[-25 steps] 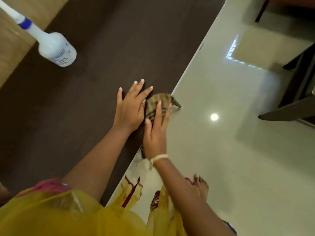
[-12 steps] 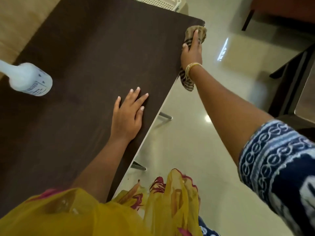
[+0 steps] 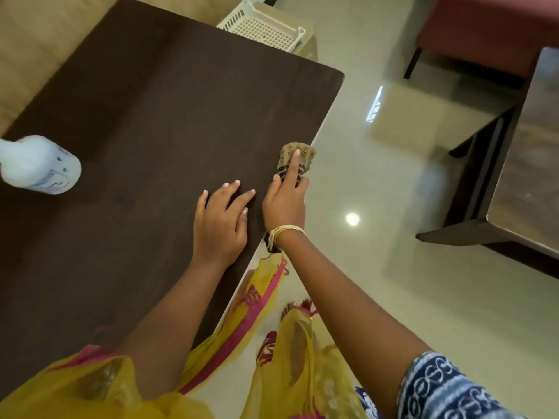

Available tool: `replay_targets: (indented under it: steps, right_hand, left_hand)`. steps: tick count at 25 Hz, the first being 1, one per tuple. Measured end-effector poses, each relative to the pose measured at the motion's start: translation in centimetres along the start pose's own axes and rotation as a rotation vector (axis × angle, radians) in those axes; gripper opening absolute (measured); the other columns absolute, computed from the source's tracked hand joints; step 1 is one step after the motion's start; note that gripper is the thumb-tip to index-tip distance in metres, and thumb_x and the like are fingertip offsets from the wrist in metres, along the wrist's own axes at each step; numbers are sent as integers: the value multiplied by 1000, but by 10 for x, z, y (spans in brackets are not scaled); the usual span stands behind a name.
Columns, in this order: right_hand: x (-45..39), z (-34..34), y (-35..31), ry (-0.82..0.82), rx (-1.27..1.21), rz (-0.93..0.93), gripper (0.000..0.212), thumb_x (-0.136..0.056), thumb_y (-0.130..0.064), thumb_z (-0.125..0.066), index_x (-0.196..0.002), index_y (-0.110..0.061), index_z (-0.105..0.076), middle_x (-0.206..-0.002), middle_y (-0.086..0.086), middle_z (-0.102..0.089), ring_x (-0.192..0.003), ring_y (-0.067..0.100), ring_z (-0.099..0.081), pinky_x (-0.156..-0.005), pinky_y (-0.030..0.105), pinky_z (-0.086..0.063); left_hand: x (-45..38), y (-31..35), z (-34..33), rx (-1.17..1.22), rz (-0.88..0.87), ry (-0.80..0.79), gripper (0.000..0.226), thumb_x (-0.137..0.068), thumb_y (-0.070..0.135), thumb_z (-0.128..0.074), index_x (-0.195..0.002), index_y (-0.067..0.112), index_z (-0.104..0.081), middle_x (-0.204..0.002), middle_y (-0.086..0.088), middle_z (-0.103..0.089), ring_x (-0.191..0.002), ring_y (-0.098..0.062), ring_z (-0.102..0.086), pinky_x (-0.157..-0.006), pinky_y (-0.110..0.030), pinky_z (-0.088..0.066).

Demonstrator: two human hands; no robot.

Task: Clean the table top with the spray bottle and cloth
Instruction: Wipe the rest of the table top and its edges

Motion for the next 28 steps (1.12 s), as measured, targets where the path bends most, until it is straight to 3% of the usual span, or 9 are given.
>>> replay_targets:
  steps: [3,9,12,15,19,23,26,28]
  right_hand:
    - [-42,15,-6,48,72,13,59,-103,-38,-28,-154,-35,0,-136,14,-39,-89,30,-62,-79,45,-56]
    - [-164,62,-18,68,178,-55,58,-103,-38,-25,-155,-34,0,-156,16,-23,-120,36,-54,-93,43,-46]
    - [-200,71,-24,63,273,-3,57,-103,-38,-26,-155,-32,-4,-156,17,-22,-119,37,-55,-94,43,-46]
    - [-232,80,-31,71,330,45,46,-102,-37,-26,-148,-32,-25,-144,18,-35,-105,39,-60,-83,41,-47]
    - [-259,82,-51,78,525,249,35,-100,-34,-30,-127,-19,-46,-117,16,-50,-96,37,-57,-70,36,-41]
    - [-284,66,-74,-100,657,465,33,-100,-33,-30,-120,-14,-48,-108,16,-56,-93,37,-58,-75,42,-48]
    - [-292,44,-98,-216,763,621,34,-100,-33,-30,-124,-15,-46,-113,16,-57,-96,39,-58,-73,42,-48]
    - [-286,29,-113,-253,765,749,40,-100,-34,-31,-135,-19,-44,-130,15,-51,-108,37,-56,-76,42,-48]
  left_hand:
    - [-47,15,3,51,-1,63,35,-94,12,-45,-125,16,-62,-128,-9,-60,-121,-25,-55,-111,-53,-32]
    - [-147,33,-30,88,48,-30,43,-99,20,-38,-141,18,-46,-152,-6,-40,-143,-23,-33,-117,-49,-21]
    - [-172,25,-46,93,129,-41,45,-100,25,-38,-145,18,-41,-156,-5,-34,-146,-21,-28,-118,-47,-19]
    - [-174,23,-53,31,187,-29,47,-101,30,-36,-146,16,-39,-156,-5,-34,-147,-22,-26,-120,-46,-17]
    - [-175,25,-54,-26,201,-26,46,-101,31,-36,-144,17,-42,-154,-5,-38,-145,-22,-30,-118,-47,-22]
    - [-179,25,-51,-44,238,-20,45,-100,30,-38,-143,17,-44,-152,-4,-41,-144,-22,-32,-118,-46,-24]
    - [-178,24,-50,-27,260,-9,44,-99,30,-40,-142,19,-45,-151,-2,-41,-143,-20,-33,-118,-45,-23]
    - [-177,23,-49,-23,273,-13,44,-99,30,-41,-142,21,-45,-152,-1,-41,-144,-18,-32,-118,-43,-23]
Point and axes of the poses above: each hand's wrist, its own x-axis away from the middle knuckle, its own z-axis out of the back of the hand, y = z × x, the point moved 10 cm from there along -x, towards the middle knuckle
